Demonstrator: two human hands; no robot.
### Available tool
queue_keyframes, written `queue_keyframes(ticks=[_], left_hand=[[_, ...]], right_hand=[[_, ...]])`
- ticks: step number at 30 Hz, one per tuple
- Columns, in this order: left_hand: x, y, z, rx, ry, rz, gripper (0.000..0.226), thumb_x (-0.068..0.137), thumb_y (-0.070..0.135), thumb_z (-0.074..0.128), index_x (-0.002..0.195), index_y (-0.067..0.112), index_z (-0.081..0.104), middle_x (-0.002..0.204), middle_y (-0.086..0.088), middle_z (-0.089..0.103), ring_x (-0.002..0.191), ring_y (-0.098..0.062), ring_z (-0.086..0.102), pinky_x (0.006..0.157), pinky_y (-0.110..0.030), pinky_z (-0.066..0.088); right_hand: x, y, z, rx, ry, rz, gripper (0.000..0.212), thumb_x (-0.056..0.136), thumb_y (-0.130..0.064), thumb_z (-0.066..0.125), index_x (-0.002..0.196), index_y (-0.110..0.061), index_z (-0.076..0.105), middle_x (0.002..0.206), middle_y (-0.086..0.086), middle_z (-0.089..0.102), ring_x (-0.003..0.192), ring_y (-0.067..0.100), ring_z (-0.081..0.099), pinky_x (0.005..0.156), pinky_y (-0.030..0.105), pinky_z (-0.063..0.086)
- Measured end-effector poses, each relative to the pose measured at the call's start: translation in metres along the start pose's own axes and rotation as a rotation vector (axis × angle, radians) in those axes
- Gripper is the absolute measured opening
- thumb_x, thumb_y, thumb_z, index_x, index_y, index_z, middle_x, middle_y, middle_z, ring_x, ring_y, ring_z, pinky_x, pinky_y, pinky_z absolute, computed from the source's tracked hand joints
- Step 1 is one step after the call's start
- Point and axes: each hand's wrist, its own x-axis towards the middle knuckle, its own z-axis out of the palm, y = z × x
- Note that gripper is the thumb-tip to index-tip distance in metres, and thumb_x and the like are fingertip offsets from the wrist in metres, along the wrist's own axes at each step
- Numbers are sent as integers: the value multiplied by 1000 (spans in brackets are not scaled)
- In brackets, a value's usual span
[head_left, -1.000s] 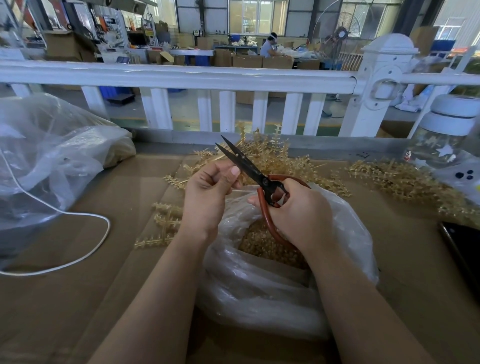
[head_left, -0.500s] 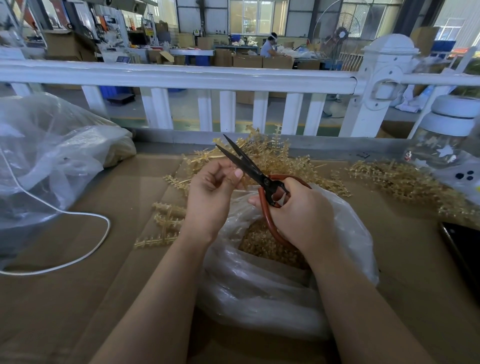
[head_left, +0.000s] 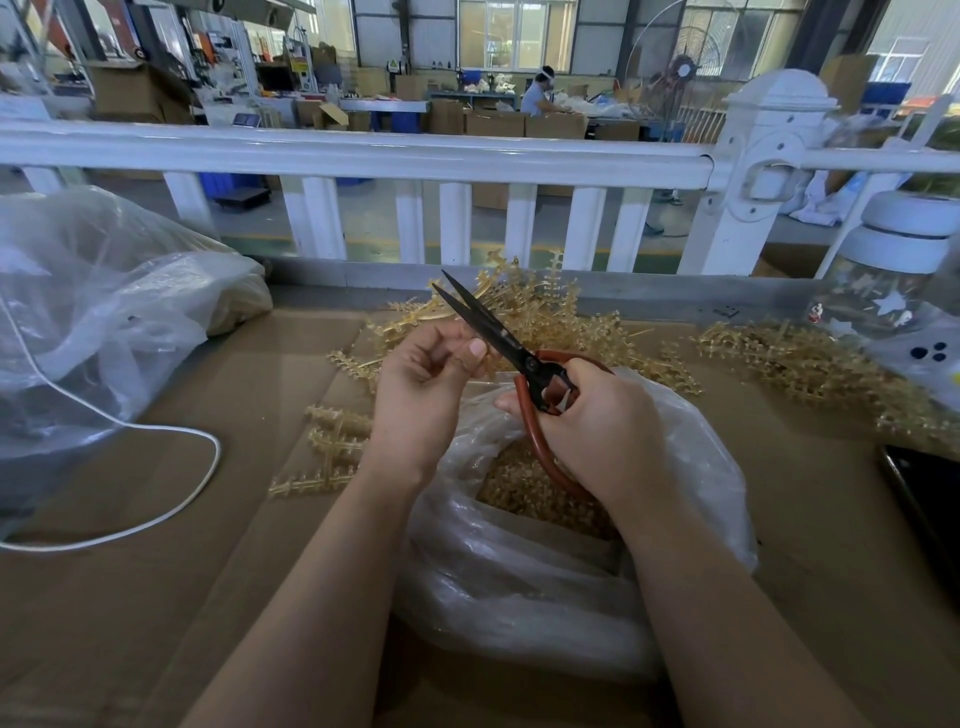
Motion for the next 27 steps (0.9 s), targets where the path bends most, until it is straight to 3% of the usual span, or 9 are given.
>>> queue_keyframes(ticks=[3,6,12,17,19,22,27], left_hand=[[0,-1,0,19,15,-38,6,93,-1,60,94,3,64,74,5,71,71,-6,65,71,-18,51],[0,-3,0,20,52,-94,4,91,3,65,93,2,68,83,-2,72,78,-10,67,76,-21,53],[0,-4,1,20,31,-127,4,87,4,70,89,1,70,71,15,70,67,7,61,63,-8,45],[-1,-3,4,-15,33,-142,4,83,2,73,86,3,73,83,3,74,80,-3,68,72,-14,51],[-2,-2,5,3,14,-129,7,81,2,74,82,9,74,83,4,75,84,-5,69,74,-15,52],[-2,-3,7,32,-12,-118,11,80,2,74,81,14,75,90,3,76,90,-7,70,78,-17,52],[-4,1,9,-14,5,-128,9,83,7,74,88,13,71,77,6,73,74,-2,66,70,-14,50]], right_hand=[[0,0,1,85,-38,36,56,71,-83,58,82,-29,68,71,-17,67,65,0,61,57,16,48],[0,-2,1,255,-55,87,53,71,-81,59,82,-31,71,66,-17,67,65,-1,64,56,12,45],[5,-7,0,580,-95,187,38,73,-62,73,72,-23,70,63,-6,69,56,9,65,57,31,56],[5,-11,-2,687,-78,224,39,67,-59,74,77,-21,74,72,1,74,68,21,71,68,45,61],[5,-11,-1,718,-70,235,26,75,-44,77,78,-18,74,72,5,73,69,27,71,68,46,60],[7,-8,0,721,-67,237,10,85,-15,76,76,-18,72,73,7,73,70,27,71,68,39,58],[7,-5,0,712,-76,213,13,85,-11,76,79,-23,72,76,1,74,71,19,72,67,30,60]])
